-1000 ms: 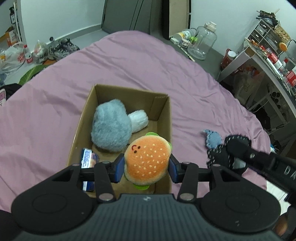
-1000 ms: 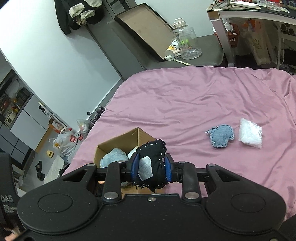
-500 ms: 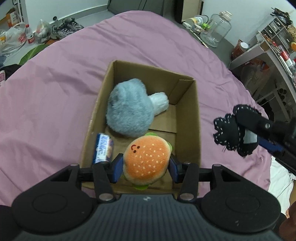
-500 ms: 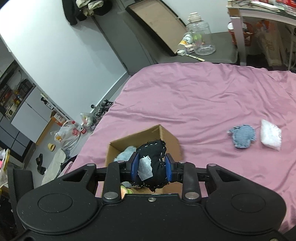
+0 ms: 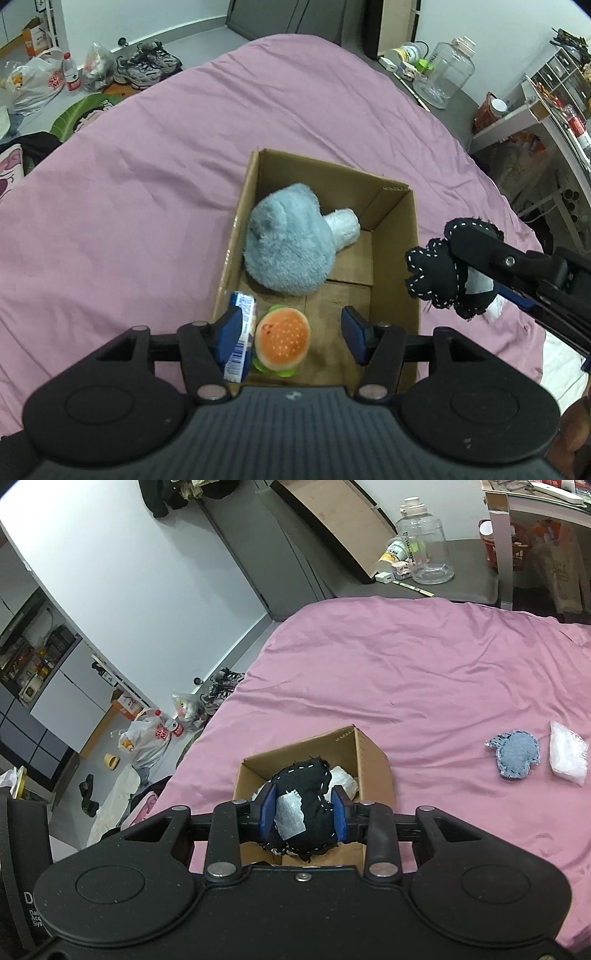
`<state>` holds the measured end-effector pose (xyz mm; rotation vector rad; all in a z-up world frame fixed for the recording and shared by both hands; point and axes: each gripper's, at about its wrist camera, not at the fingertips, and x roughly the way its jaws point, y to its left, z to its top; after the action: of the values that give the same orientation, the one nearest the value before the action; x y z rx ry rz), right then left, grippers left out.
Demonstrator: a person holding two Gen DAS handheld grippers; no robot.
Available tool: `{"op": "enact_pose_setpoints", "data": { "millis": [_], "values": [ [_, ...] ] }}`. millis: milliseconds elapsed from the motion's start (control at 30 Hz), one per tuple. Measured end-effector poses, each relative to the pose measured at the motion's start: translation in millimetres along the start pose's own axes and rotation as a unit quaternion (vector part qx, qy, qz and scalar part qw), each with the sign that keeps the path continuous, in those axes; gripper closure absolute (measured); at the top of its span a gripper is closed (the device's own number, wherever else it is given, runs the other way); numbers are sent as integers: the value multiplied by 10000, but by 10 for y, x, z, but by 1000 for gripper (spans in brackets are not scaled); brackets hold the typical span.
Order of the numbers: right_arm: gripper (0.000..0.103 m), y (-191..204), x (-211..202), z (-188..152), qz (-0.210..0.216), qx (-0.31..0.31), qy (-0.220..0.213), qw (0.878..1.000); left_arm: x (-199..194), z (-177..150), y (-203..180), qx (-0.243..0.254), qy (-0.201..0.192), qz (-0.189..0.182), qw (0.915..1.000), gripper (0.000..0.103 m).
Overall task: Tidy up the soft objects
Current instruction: 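Open both tools to drop the burger plush and black patch into the box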
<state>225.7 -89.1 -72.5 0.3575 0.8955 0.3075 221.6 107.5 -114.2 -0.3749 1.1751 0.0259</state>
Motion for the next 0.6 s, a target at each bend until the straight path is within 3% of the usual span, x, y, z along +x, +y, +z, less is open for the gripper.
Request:
{"op": "enact_pose_setpoints", "data": {
  "millis": [67,100,167,267,500,600],
  "values": [
    [63,10,-5,14,-5,-9,32,10000,-31,20,7,-14,-41,32,10000,45],
    [53,-5,-1,18,-6,12,65,10000,-47,27,4,-11,-67,51,10000,45],
    [43,-34,-23,26,11,110,77,9999,-77,44,-7,2,-110,95,9999,45],
    [42,-86,-69,39,-10,154,73,9999,-114,53,-41,25,-177,169,9997,45],
    [30,-296,-241,64,-204,226,-64,9995,-190,88,-185,41,-350,292,9990,26],
    [25,-398,-319,66,-330,201,-113,9992,-218,85,-299,155,-429,348,9984,24]
  ]
}}
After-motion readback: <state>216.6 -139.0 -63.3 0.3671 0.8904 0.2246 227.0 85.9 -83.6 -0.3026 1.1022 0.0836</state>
